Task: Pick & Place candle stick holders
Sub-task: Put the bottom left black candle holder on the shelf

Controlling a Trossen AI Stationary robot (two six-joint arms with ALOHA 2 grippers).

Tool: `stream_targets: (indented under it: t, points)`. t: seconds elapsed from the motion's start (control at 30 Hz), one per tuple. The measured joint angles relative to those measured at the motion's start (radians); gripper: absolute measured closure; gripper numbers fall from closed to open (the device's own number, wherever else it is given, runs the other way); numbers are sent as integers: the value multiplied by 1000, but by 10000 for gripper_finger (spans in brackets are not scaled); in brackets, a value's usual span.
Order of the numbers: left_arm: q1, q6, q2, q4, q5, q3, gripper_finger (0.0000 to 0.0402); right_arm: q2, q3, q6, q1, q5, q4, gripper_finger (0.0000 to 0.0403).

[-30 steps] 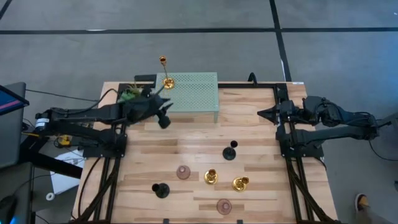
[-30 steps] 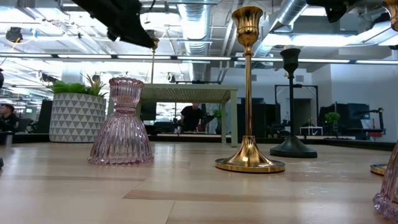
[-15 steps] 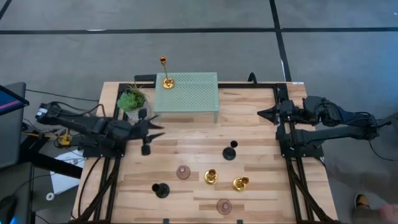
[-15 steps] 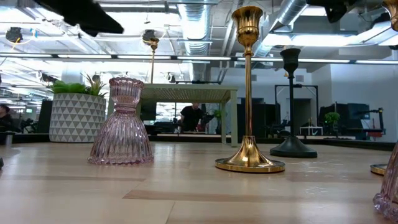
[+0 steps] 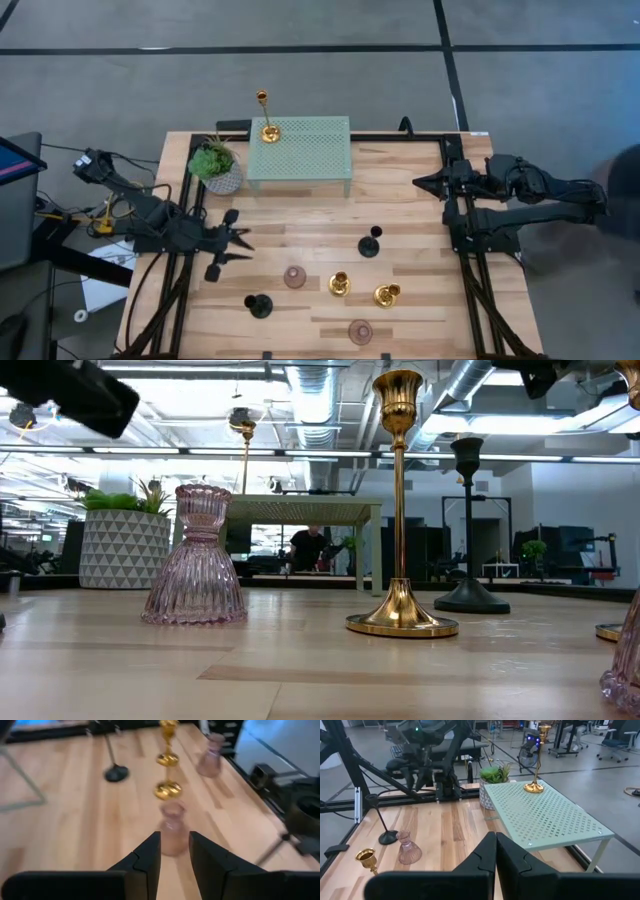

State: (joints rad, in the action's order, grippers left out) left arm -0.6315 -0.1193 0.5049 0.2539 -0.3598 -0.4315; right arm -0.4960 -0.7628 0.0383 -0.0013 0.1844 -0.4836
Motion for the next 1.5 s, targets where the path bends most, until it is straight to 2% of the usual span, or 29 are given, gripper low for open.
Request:
stream_targets:
  t: [0.3, 0.67, 0.9, 1.1, 1.33, 1.5]
  points:
    - [-104, -181, 0, -10, 101, 75, 300, -47, 0, -3, 0, 0, 16, 403]
    - [-160, -239, 64, -340, 128, 262, 300, -130, 0, 13, 0, 0, 46, 403]
    - [-160, -230, 223, -643, 126, 348, 300, -130, 0, 11, 0, 0, 102, 403]
    - [-160, -281, 416, -803, 126, 349, 300, -129, 0, 7, 0, 0, 104, 403]
    - [-160, -296, 623, -1072, 126, 349, 300, -129, 0, 4, 0, 0, 104, 403]
    - [-162, -394, 724, -1135, 129, 348, 300, -129, 0, 4, 0, 0, 104, 403]
